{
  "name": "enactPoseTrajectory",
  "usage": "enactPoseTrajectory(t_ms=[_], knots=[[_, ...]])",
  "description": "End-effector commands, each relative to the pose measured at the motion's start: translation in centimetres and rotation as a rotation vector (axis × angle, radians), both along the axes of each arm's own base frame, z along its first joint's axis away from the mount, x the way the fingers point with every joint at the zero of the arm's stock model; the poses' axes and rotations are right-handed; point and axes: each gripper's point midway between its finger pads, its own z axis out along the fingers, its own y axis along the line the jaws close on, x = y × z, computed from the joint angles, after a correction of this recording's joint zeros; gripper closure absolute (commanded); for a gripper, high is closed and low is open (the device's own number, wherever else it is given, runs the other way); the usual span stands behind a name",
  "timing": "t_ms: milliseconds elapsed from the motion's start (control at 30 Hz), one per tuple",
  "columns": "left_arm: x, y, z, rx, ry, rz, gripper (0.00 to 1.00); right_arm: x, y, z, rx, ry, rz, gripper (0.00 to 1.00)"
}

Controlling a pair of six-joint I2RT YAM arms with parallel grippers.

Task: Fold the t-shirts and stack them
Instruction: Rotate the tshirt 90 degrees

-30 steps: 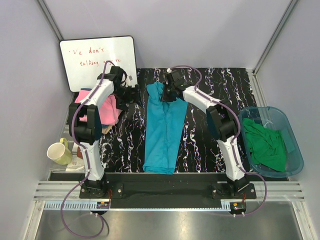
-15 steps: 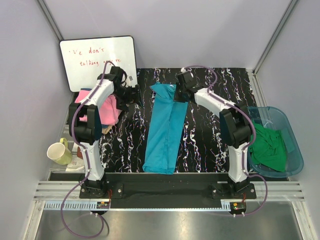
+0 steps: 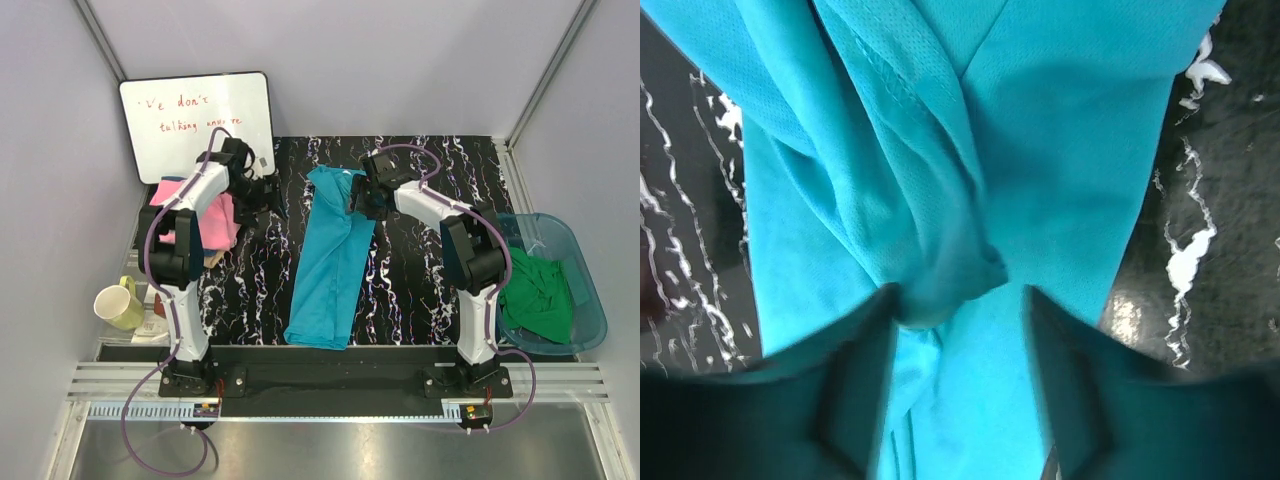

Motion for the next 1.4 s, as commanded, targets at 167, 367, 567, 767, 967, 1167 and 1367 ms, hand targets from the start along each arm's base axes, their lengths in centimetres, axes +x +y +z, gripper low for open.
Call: enactPoseTrajectory(t_ms=[167, 367, 567, 767, 967, 1167, 1367], knots=[[-2.8, -3.7, 1.5, -0.048, -0.056, -0.138, 0.01, 0.5, -1.2, 9.1, -0.004, -0.202, 0.036, 0.0], [-3.5, -4.7, 1.0, -0.062, -0.043, -0.157, 0.01, 4.1, 1.5, 8.7, 0.014, -0.23, 0.137, 0.01], [-3.6, -4.6, 1.1, -0.06, -0.046, -0.158, 0.01, 9.0, 4.0, 6.5, 0.017, -0.249, 0.201, 0.28], [-4.2, -4.5, 1.0, -0.062, -0.032, -0.154, 0.01, 11.6, 3.6, 4.3, -0.015, -0.253, 0.172, 0.35], [-4.6, -4.5, 0.7, -0.066, -0.021, -0.156, 0.01, 12.7, 3.1, 4.0, -0.014, -0.26, 0.143, 0.42], [-4.7, -4.5, 0.5, -0.061, -0.012, -0.155, 0.01, 13.3, 4.0, 3.9, 0.029, -0.259, 0.15, 0.7], [-4.7, -4.5, 0.6, -0.061, -0.012, -0.157, 0.01, 13.6, 4.2, 3.6, 0.051, -0.245, 0.156, 0.67]])
